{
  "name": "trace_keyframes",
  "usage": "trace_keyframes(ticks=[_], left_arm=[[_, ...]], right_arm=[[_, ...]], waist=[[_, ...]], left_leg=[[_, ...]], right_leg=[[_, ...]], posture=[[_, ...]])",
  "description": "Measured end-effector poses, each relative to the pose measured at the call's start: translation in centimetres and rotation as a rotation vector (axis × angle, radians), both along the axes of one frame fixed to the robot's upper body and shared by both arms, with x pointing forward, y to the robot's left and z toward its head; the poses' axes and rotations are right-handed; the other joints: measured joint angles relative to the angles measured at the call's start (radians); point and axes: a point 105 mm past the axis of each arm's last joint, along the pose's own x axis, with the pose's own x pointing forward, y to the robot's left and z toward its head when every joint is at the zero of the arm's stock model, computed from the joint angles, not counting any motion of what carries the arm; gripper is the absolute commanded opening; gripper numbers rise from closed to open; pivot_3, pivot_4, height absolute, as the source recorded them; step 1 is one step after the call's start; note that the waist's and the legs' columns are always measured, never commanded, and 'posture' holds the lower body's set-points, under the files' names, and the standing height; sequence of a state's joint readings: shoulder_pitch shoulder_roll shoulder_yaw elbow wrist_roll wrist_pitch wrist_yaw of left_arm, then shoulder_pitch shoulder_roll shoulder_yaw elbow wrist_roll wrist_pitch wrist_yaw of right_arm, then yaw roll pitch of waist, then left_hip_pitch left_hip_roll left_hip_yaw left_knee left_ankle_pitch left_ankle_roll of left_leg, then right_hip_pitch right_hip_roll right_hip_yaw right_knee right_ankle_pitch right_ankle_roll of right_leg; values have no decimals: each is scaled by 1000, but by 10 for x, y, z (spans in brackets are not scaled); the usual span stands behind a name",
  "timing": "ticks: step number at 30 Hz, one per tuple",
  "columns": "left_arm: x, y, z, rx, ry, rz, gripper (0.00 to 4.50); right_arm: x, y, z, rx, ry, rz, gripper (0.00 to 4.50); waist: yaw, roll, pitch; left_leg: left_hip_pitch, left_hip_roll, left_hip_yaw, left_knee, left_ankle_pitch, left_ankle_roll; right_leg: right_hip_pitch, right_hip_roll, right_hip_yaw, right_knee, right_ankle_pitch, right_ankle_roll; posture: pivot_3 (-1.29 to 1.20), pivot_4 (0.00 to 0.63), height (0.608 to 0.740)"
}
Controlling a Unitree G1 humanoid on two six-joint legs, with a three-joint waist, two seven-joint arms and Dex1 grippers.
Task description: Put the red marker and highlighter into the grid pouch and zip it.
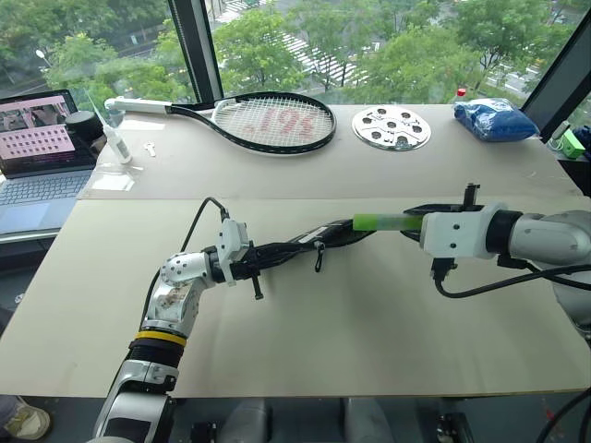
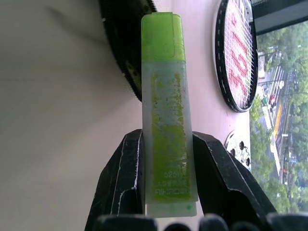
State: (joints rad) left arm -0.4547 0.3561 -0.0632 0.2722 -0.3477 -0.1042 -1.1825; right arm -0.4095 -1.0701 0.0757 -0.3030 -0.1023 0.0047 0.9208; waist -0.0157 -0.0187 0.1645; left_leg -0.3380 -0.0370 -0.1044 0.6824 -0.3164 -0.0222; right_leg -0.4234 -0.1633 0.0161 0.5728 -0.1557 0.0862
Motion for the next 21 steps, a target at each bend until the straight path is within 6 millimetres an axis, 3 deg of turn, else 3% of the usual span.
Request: trace_keyframes(ticks=[6,14,21], left_arm=[[0,0,0,0,1,0,0],[0,1,-1,3,3,-2,0],[0,0,-2,9,14,-8,0]], right_arm=[[-2,1,-3,-27,6,29,1037],[8,4,-27,-80,35,31,1037],[19,43,-36,-113,-4,145,1037]], waist=[[1,0,0],[-1,0,0],[-5,0,0]], left_leg=[[0,0,0,0,0,0],[0,0,0,0,0,0],[0,0,0,0,1,-2]], right_leg=[[0,0,0,0,0,0],[0,0,0,0,0,0],[0,0,0,1,0,0]], posture=[[0,150,740],[0,150,740],[0,150,740]])
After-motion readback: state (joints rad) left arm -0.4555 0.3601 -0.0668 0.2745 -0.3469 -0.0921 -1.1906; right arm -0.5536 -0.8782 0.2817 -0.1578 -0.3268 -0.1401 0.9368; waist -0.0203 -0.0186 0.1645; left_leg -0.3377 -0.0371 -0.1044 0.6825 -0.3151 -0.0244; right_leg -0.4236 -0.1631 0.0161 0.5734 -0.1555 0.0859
